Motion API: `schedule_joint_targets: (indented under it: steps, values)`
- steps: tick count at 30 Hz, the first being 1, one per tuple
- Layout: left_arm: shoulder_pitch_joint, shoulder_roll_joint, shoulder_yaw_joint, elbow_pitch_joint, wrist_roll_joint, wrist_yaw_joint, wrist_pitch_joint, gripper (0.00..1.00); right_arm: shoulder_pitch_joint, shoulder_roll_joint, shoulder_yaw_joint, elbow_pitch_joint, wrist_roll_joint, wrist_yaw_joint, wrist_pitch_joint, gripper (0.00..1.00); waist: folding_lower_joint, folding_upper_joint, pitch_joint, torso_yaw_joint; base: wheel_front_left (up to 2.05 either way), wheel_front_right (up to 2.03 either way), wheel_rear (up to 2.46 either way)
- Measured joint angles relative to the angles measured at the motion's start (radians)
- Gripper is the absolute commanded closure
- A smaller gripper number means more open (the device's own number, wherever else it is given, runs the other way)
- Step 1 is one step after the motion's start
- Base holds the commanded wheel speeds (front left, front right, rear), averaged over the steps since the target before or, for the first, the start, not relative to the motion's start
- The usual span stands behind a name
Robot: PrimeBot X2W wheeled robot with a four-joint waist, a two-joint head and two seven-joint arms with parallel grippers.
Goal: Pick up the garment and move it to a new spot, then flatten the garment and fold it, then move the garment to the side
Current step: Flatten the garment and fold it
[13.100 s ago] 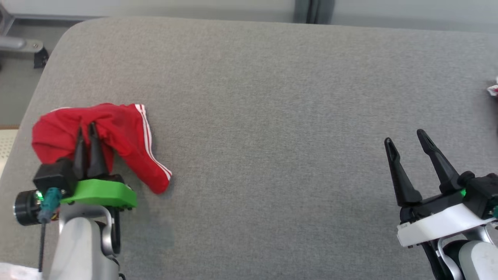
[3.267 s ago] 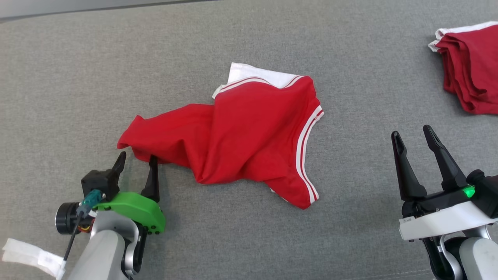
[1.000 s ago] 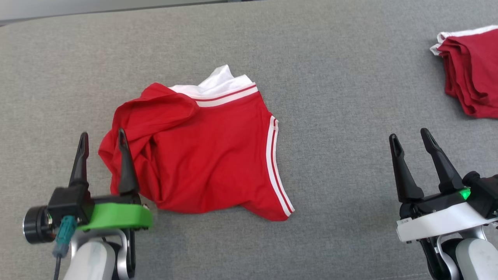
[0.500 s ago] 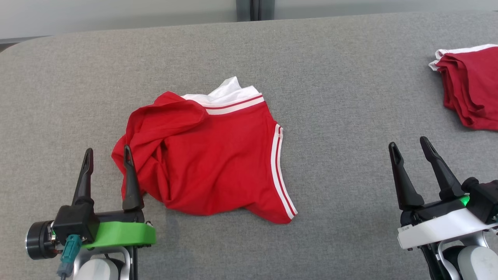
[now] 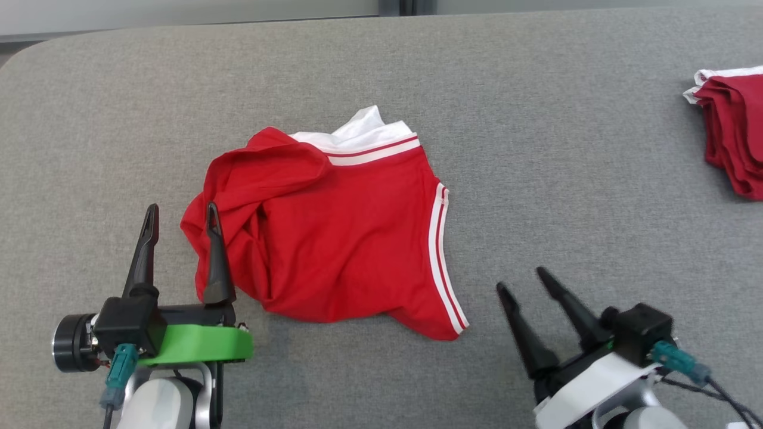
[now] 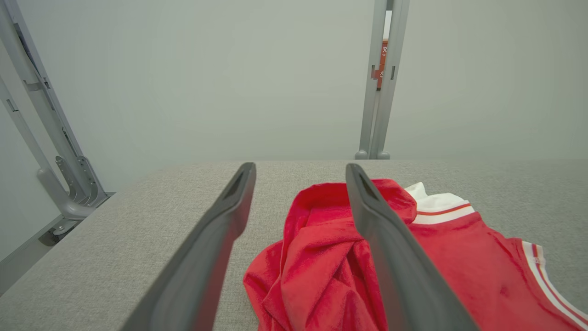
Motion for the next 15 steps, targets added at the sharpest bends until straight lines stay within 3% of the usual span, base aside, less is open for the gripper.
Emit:
schedule_joint_targets:
  steps: [4,11,12,13,15]
  values:
    - [-0.022,-0.016,-0.009,0.002,0.010,-0.009,0.000,0.00,-0.004,0.001,0.121,0.059,0.044,0.000,0.005,0.00,0.0000,0.0000,0.017,0.023,0.00,0.00,0.00]
    - [-0.040,-0.038,-0.002,0.006,0.025,-0.024,-0.001,0.00,-0.077,-0.015,0.224,0.151,0.106,0.000,0.018,0.00,0.0000,0.0000,0.047,0.050,0.00,0.00,0.00]
    - [-0.040,-0.041,0.000,0.006,0.029,-0.027,-0.001,0.00,-0.092,-0.017,0.238,0.159,0.111,0.000,0.017,0.58,0.0000,0.0000,0.050,0.053,0.00,0.00,0.00]
    - [-0.041,-0.044,0.002,0.007,0.032,-0.028,-0.001,0.00,-0.106,-0.018,0.248,0.161,0.123,0.000,0.011,1.00,0.0000,0.0000,0.052,0.056,0.00,0.00,0.00]
    - [-0.041,-0.049,0.007,0.007,0.035,-0.031,-0.001,0.00,-0.125,-0.028,0.260,0.158,0.141,0.000,0.001,1.00,0.0000,0.0000,0.053,0.059,0.00,0.00,0.00]
